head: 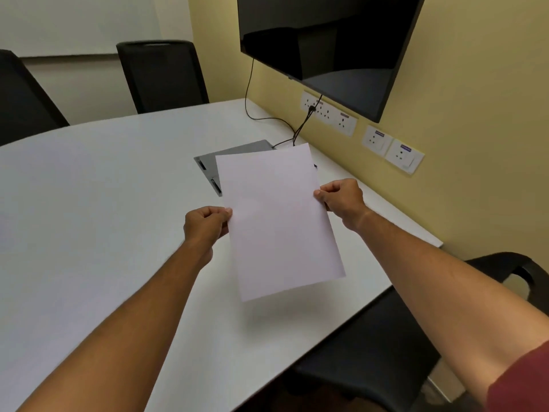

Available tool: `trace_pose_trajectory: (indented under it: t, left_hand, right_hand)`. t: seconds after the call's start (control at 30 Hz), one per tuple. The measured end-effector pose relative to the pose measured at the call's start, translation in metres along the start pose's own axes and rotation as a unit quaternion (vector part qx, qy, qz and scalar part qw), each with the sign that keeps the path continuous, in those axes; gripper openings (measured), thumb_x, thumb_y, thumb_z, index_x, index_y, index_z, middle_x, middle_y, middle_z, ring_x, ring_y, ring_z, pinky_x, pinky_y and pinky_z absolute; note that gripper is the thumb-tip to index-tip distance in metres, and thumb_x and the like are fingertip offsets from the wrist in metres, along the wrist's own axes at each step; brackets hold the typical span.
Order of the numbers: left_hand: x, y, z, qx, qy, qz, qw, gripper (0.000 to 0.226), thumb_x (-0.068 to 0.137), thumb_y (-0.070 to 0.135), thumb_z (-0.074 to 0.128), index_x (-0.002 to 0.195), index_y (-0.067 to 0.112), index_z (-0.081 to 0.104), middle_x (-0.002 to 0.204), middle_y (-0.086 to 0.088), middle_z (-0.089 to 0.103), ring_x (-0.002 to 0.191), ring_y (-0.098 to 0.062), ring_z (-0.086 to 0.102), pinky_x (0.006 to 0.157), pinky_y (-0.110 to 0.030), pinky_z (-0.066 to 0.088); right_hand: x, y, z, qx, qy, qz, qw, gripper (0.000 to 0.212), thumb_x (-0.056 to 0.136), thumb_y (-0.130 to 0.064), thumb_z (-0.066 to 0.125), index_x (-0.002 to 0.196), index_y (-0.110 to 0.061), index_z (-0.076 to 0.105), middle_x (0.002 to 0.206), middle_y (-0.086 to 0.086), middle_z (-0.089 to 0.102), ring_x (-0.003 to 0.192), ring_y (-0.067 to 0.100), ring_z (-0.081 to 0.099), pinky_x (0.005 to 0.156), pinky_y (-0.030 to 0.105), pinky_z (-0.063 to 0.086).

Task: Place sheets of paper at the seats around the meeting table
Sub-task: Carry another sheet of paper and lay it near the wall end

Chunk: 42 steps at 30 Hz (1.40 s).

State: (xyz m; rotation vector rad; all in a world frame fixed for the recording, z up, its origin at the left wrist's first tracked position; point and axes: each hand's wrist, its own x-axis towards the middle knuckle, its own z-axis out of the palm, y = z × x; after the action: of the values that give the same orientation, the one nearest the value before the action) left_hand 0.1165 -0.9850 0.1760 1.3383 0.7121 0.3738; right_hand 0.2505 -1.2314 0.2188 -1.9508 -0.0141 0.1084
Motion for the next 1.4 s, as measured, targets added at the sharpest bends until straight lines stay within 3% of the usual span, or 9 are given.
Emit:
trace_pose_trajectory:
  t: [0.17,0.4,0.53,0.67,0.8,0.9,1.0,1.17,1.4]
  left_hand:
    - [0.023,-0.044,0.032,-0.003,0.017,-0.059,0.998,0.007,0.083,0.009,0.075,0.079,0.007,0.07,0.096,-0.013,0.072,0.086,-0.024,0.069,0.067,-0.027,0.057]
    - [0.05,-0.109,0.069,0.003,0.039,-0.144,0.989,0.007,0.083,0.009,0.076,0.078,0.009,0.071,0.088,-0.009,0.074,0.07,-0.014,0.071,0.069,-0.025,0.059]
    - [0.067,-0.134,0.086,0.012,0.046,-0.177,0.983,0.006,0.083,0.01,0.076,0.08,0.009,0.071,0.087,-0.007,0.074,0.066,-0.012,0.072,0.068,-0.024,0.06]
    - [0.086,-0.149,0.097,0.051,0.051,-0.188,0.98,0.007,0.083,0.012,0.077,0.081,0.007,0.072,0.084,-0.006,0.074,0.062,-0.011,0.072,0.056,-0.014,0.054]
    - [0.096,-0.163,0.108,0.096,0.05,-0.19,0.976,0.008,0.082,0.011,0.078,0.081,0.005,0.073,0.081,-0.008,0.074,0.049,-0.005,0.067,0.048,-0.009,0.049]
    - [0.103,-0.171,0.118,0.125,0.043,-0.194,0.972,0.008,0.081,0.012,0.078,0.078,0.006,0.073,0.077,-0.007,0.074,0.049,-0.006,0.066,0.046,-0.009,0.047]
    - [0.11,-0.177,0.126,0.149,0.037,-0.203,0.967,0.009,0.08,0.013,0.08,0.076,0.008,0.073,0.071,-0.005,0.074,0.052,-0.009,0.069,0.051,-0.014,0.051]
    - [0.117,-0.187,0.131,0.182,0.032,-0.208,0.96,0.011,0.077,0.014,0.081,0.072,0.009,0.073,0.067,-0.005,0.074,0.053,-0.013,0.071,0.064,-0.023,0.058]
    - [0.119,-0.191,0.135,0.254,0.038,-0.185,0.948,0.019,0.075,0.016,0.081,0.06,0.012,0.07,0.054,0.0,0.07,0.05,-0.012,0.07,0.076,-0.034,0.061]
  right_hand:
    - [0.058,0.034,0.005,-0.053,-0.032,0.029,0.998,0.009,0.081,-0.011,0.077,0.077,-0.006,0.071,0.082,0.008,0.07,0.074,0.019,0.064,0.082,0.038,0.06]
    - [0.126,0.084,0.028,-0.125,-0.054,0.041,0.99,0.008,0.079,-0.011,0.079,0.076,-0.007,0.073,0.061,-0.006,0.063,0.049,-0.001,0.054,0.048,0.012,0.044]
    - [0.16,0.113,0.043,-0.148,-0.064,0.053,0.986,0.01,0.079,-0.013,0.08,0.083,-0.005,0.076,0.069,0.002,0.067,0.059,0.01,0.058,0.056,0.02,0.048]
    - [0.184,0.145,0.054,-0.168,-0.066,0.057,0.982,0.008,0.079,-0.014,0.08,0.082,-0.008,0.077,0.066,-0.004,0.066,0.056,0.004,0.057,0.049,0.013,0.045]
    - [0.193,0.178,0.056,-0.182,-0.06,0.078,0.978,0.007,0.08,-0.014,0.078,0.082,-0.008,0.076,0.065,-0.005,0.066,0.053,0.005,0.056,0.047,0.014,0.044]
    - [0.198,0.198,0.056,-0.18,-0.049,0.087,0.979,0.007,0.08,-0.013,0.078,0.083,-0.007,0.077,0.075,-0.002,0.07,0.067,0.007,0.062,0.058,0.014,0.046]
    - [0.204,0.21,0.057,-0.183,-0.038,0.085,0.979,0.008,0.08,-0.012,0.077,0.084,-0.005,0.076,0.083,0.002,0.072,0.079,0.01,0.064,0.068,0.018,0.047]
    - [0.209,0.221,0.062,-0.204,-0.034,0.083,0.975,0.009,0.08,-0.013,0.077,0.084,-0.005,0.077,0.081,0.002,0.071,0.075,0.01,0.063,0.062,0.016,0.045]
    - [0.208,0.225,0.065,-0.219,-0.017,0.084,0.972,0.009,0.079,-0.012,0.076,0.082,-0.004,0.076,0.082,0.001,0.07,0.079,0.01,0.063,0.069,0.017,0.045]
